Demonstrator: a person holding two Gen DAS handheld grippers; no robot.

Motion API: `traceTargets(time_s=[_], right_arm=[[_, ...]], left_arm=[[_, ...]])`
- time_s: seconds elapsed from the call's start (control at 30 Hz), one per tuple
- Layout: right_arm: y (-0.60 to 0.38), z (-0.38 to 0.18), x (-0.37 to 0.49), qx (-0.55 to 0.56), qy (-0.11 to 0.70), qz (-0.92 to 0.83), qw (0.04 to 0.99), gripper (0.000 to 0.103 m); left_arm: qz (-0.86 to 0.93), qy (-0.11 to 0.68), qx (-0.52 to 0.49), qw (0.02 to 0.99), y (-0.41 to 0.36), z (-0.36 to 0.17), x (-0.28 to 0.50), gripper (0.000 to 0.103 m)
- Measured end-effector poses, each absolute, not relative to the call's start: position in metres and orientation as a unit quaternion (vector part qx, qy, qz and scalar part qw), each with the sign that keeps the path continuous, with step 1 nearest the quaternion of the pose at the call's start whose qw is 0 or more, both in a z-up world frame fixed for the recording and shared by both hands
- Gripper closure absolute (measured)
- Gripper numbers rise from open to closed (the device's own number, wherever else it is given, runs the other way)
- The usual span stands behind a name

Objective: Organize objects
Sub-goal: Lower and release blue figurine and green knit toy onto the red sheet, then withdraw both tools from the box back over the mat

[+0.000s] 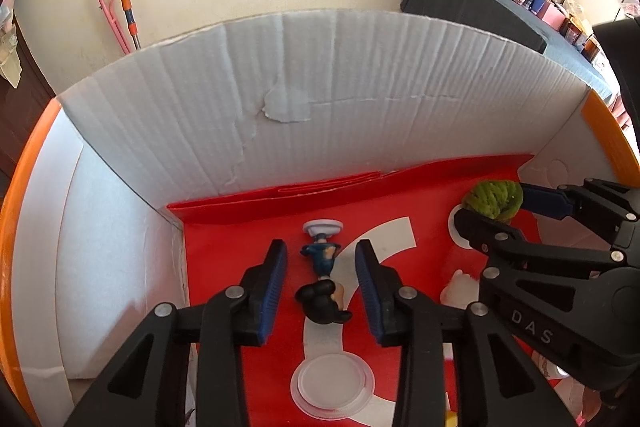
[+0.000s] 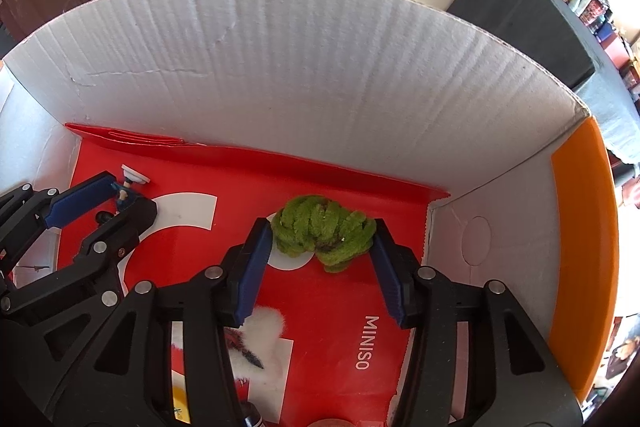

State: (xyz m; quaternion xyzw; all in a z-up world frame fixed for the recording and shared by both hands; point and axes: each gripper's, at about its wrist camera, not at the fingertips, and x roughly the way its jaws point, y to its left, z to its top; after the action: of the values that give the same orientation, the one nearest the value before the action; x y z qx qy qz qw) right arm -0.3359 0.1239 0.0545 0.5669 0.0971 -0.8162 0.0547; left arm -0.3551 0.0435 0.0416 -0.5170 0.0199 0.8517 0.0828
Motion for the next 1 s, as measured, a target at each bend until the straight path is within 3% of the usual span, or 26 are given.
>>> traceTargets(time_s=[0.83, 1.0], right_arm=[[0.116, 0.108, -0.274, 0.514, 0.078, -0.852, 0.06, 0.054], [0.129, 0.13, -0.28, 0.489, 0.072, -0.867, 0.065, 0.05]], left_arm=[[0.883, 0.011, -0.463, 0.077, 0.029, 0.101, -0.298, 0.063], [0.898, 0.004, -0.434, 0.077, 0.027, 0.128, -0.274, 0.055]])
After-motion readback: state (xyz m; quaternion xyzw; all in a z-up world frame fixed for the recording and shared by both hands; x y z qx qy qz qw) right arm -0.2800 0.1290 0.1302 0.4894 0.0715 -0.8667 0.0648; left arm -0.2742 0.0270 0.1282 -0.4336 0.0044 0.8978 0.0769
